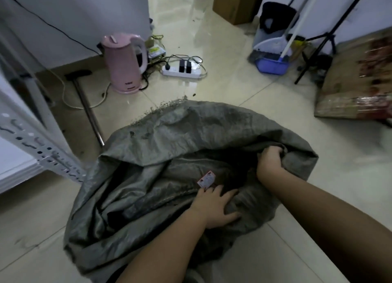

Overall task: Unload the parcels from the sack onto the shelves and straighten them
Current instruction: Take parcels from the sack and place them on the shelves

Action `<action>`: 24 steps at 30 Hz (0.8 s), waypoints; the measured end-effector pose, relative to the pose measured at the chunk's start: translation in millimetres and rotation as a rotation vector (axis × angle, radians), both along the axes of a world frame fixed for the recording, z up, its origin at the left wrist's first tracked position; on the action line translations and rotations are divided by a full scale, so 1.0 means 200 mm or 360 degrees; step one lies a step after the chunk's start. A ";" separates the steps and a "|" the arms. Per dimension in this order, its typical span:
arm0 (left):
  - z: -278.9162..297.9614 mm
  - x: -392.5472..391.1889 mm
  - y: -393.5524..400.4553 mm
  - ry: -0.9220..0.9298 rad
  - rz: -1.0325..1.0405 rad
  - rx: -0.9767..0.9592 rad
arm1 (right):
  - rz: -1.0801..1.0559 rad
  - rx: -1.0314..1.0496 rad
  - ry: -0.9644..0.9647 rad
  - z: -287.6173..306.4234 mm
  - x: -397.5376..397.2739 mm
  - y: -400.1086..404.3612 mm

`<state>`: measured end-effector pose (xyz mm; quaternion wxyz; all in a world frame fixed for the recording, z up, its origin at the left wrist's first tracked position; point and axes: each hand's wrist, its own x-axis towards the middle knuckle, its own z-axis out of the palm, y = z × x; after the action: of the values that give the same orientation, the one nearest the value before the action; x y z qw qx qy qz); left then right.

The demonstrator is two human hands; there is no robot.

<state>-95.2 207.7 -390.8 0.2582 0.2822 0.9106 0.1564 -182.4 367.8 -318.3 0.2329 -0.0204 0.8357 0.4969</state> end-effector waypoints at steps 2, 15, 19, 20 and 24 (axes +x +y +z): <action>0.02 0.00 0.05 0.0065 -0.0060 0.0077 | -0.0101 0.0037 0.0031 0.04 -0.01 0.09; 0.10 -0.31 0.00 0.0362 -0.0138 -0.0585 | -0.1026 -0.2121 0.0320 -0.06 0.04 0.12; 0.11 -0.32 -0.04 0.0496 -0.0226 -0.0717 | -0.2246 -0.3276 0.1100 -0.17 -0.09 -0.07; 0.11 -0.33 -0.06 0.0519 -0.0259 -0.0768 | -0.2415 -0.3396 0.1216 -0.19 -0.14 -0.09; 0.13 -0.37 -0.08 0.0628 -0.0433 -0.0943 | -0.2749 -0.3688 0.1769 -0.19 -0.32 -0.09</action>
<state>-168.5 191.4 -364.8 0.1666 0.3385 0.9027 -0.2070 -246.1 350.4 -355.3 -0.0328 0.4696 0.4855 -0.7367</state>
